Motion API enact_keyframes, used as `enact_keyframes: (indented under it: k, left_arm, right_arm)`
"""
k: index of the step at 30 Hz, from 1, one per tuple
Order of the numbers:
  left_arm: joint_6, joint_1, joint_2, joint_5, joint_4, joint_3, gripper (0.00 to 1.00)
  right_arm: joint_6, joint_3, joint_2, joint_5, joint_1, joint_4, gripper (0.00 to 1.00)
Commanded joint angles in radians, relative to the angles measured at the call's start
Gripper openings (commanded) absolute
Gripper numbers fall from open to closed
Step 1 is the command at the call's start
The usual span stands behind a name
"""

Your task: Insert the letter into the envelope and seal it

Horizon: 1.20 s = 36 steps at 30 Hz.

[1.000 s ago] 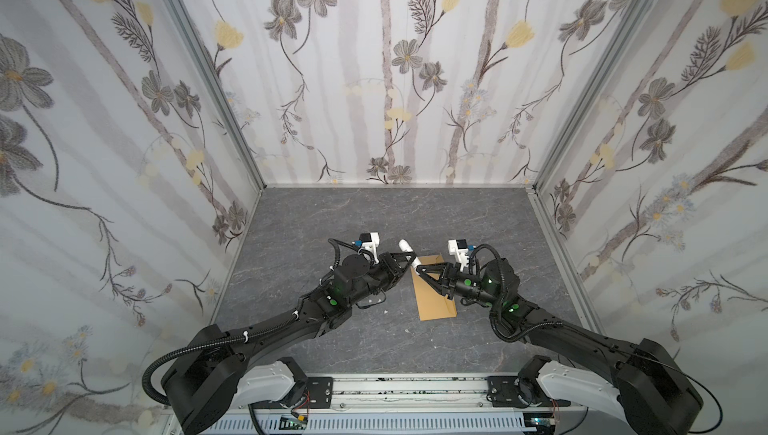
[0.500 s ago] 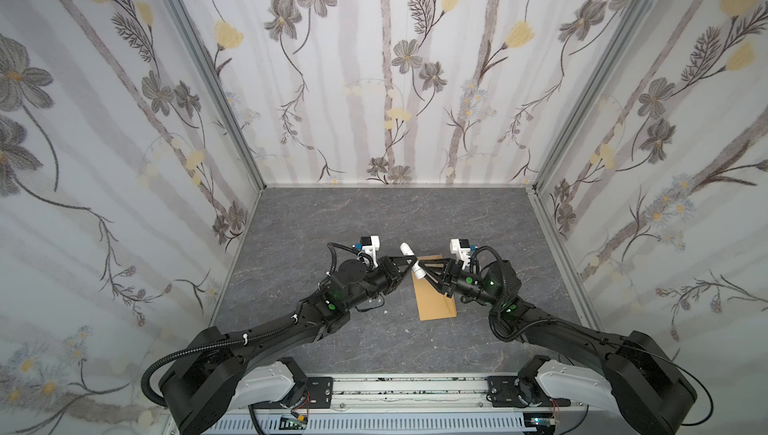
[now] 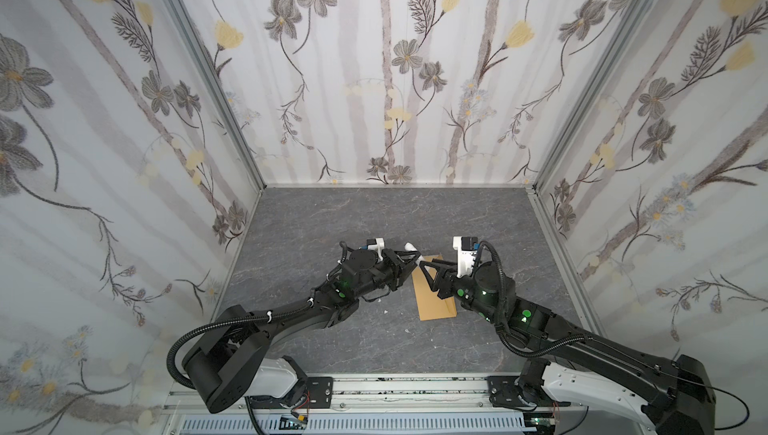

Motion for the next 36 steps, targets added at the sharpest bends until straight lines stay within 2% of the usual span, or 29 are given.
enact_keyframes:
  k: [1, 12, 36]
  left_arm:
    - [-0.047, 0.007, 0.005, 0.041, 0.04, 0.015, 0.0]
    - [-0.068, 0.011, 0.004, 0.072, 0.04, 0.022, 0.0]
    - [-0.063, 0.006, -0.003, 0.093, 0.039, 0.034, 0.0]
  right_arm:
    - [-0.129, 0.017, 0.021, 0.172, 0.026, -0.073, 0.53]
    - [-0.213, 0.076, 0.092, 0.179, 0.032, -0.04, 0.49]
    - [-0.224, 0.174, 0.215, 0.17, 0.023, -0.033, 0.36]
